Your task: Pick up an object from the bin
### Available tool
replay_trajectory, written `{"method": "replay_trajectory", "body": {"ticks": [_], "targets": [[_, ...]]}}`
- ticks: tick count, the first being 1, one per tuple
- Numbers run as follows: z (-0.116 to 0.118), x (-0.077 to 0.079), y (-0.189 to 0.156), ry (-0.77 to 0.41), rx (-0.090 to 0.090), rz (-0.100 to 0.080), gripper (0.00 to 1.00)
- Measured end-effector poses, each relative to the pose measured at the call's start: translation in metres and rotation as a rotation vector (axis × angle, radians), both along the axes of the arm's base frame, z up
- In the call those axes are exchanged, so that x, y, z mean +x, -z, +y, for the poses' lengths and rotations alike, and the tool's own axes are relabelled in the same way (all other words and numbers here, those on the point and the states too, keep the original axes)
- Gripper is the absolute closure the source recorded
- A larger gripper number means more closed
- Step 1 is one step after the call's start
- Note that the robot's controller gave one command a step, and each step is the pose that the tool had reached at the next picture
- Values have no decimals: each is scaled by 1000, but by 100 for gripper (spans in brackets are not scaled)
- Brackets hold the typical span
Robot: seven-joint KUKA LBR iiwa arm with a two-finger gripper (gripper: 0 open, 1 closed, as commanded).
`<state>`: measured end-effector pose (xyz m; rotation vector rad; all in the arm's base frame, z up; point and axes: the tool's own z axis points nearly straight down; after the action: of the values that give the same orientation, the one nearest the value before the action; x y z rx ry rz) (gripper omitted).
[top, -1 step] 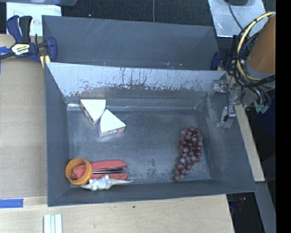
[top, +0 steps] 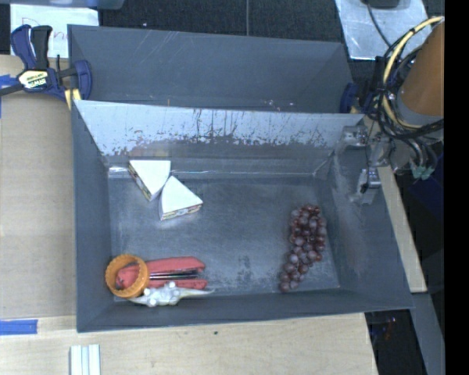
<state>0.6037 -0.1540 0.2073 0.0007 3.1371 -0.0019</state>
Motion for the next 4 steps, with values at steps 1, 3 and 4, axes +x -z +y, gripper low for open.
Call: {"method": "replay_trajectory", "body": {"ticks": [1,3,4], "targets": [[20,-21,61,-311,-4,-5,0],[58,-55,88,-976,-4,1,0],[58,-53,132,-1122,-9,-2,0]]}}
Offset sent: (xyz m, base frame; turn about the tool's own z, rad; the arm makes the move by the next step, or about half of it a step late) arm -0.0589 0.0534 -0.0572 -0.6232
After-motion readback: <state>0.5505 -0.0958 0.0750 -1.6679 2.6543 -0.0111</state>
